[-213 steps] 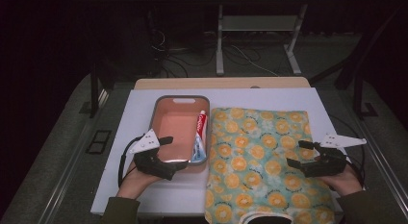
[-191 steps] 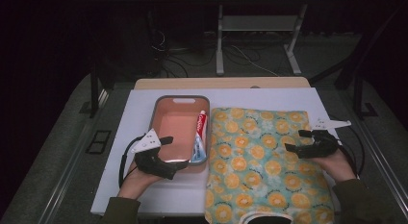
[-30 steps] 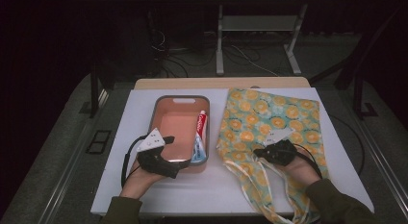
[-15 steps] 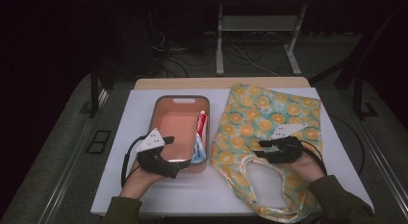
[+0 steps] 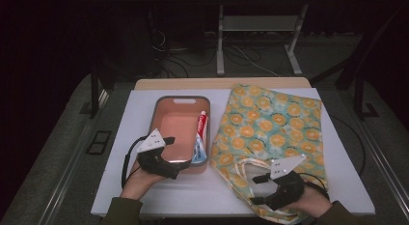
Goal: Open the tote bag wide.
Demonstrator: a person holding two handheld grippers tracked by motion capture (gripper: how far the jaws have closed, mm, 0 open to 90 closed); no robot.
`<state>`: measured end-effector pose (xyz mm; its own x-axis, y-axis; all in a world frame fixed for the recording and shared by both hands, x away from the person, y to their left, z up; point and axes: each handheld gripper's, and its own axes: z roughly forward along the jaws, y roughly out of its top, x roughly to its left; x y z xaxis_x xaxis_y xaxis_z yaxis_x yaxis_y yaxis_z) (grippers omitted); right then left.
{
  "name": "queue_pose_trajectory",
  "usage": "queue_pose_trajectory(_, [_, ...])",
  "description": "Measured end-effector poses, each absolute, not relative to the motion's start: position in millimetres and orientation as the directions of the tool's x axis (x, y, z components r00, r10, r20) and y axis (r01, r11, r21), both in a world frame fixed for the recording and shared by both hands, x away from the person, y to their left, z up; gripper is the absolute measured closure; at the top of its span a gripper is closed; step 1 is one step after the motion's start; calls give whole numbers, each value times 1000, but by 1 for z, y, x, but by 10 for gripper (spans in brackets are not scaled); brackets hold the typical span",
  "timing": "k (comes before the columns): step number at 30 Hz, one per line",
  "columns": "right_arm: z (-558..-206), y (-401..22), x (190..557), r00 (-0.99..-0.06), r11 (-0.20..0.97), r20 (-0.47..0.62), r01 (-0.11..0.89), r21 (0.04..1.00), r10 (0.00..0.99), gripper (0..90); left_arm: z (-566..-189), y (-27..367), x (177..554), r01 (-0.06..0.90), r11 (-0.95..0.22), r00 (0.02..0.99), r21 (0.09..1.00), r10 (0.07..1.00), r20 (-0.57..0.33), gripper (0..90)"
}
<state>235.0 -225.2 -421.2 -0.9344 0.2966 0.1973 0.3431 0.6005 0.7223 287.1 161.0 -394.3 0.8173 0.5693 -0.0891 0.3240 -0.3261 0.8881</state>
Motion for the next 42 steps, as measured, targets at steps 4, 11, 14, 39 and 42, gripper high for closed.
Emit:
queue_pose_trajectory(4, [-432, -213, 231, -948, 667, 162, 310, 678, 275, 348, -394, 161, 287, 325, -326, 817, 888, 569, -90, 0])
queue_pose_trajectory(11, [-443, -199, 227, -974, 731, 90, 217, 647, 209, 766, -394, 161, 287, 324, -330, 817, 887, 570, -87, 0])
queue_pose_trajectory(14, [-442, -194, 228, -977, 733, 84, 204, 649, 198, 860, -394, 160, 287, 324, -330, 817, 886, 569, -87, 0])
queue_pose_trajectory(39, [-427, -165, 295, -894, 596, 78, 358, 719, 442, 576, -394, 160, 287, 324, -327, 819, 888, 567, -90, 0])
queue_pose_trajectory(42, [-411, -181, 287, -905, 568, 85, 333, 752, 417, 505, -394, 160, 287, 325, -327, 818, 887, 567, -91, 0])
